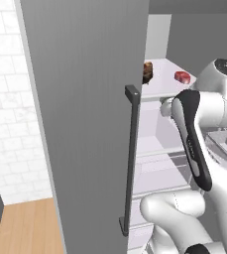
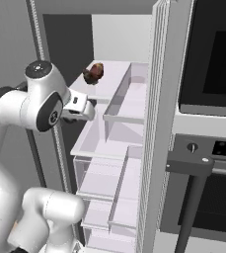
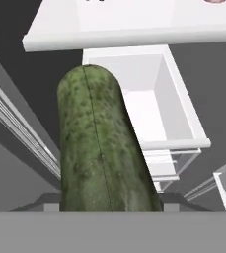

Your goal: Place one cucumber and one steak in each tupperware on the nearby counter, to pack two identical lunches.

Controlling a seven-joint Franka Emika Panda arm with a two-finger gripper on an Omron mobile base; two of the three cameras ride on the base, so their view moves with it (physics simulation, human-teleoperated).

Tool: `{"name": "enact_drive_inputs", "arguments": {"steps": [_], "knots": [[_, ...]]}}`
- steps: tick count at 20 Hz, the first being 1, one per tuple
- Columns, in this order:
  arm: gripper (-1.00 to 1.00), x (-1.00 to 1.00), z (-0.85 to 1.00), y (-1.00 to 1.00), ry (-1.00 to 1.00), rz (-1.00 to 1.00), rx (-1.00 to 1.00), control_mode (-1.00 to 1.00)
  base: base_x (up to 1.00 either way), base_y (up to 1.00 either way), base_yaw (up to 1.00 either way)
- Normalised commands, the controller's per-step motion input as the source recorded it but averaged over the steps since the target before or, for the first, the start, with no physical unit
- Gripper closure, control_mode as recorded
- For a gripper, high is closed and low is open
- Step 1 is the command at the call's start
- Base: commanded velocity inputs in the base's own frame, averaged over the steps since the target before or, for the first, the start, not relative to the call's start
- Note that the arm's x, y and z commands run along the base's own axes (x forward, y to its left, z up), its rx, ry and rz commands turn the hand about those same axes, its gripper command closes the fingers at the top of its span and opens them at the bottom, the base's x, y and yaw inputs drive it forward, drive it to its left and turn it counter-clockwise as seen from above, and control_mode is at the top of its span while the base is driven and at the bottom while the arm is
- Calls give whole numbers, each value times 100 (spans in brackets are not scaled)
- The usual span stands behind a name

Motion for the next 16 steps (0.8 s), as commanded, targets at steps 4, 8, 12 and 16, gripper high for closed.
{"name": "enact_drive_inputs", "arguments": {"steps": [4, 8, 12, 16], "knots": [[100, -26, -16, 12, 11, 3, 0, -100, 0, 0, 0], [100, -12, -6, 2, 1, 1, 0, 100, -69, 13, 6], [100, 0, 0, 0, 0, 0, 0, 100, -100, 15, 2], [100, 0, 0, 0, 0, 0, 0, 100, -100, 3, -9]]}}
